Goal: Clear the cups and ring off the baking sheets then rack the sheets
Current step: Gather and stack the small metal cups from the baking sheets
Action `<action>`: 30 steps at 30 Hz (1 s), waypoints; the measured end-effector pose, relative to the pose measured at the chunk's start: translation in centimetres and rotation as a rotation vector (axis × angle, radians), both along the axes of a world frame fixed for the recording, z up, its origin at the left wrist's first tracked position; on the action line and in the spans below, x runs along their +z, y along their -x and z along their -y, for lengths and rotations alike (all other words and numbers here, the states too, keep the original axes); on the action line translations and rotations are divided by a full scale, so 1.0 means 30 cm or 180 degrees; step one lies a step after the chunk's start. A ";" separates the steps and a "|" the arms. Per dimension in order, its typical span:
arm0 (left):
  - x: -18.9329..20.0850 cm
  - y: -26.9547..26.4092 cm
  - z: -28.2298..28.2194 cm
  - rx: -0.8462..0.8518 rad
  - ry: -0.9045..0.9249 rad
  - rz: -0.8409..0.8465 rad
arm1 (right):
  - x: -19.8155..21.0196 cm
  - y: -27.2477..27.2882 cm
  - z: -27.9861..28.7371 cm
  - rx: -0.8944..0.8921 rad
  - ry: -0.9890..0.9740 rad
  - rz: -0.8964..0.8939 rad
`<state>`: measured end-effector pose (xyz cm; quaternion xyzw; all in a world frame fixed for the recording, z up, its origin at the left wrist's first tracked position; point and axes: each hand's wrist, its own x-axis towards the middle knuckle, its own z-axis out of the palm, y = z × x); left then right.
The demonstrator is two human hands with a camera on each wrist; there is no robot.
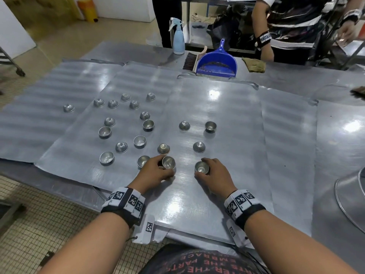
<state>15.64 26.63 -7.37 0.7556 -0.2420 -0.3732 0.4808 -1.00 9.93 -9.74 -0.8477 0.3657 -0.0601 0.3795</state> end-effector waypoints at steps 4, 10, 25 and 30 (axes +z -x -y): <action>-0.001 0.018 -0.024 0.0216 0.0152 -0.0470 | 0.016 -0.003 0.013 -0.0094 -0.0151 0.0039; -0.007 0.020 -0.049 0.0223 0.0260 -0.0799 | 0.058 -0.026 0.012 -0.0171 -0.0413 0.0444; 0.008 0.009 -0.087 0.0254 0.0492 -0.1122 | 0.150 -0.146 -0.098 0.0778 -0.0410 0.0944; 0.026 0.026 -0.101 0.0473 0.0728 -0.1609 | 0.146 -0.163 -0.111 0.0913 -0.0372 0.0907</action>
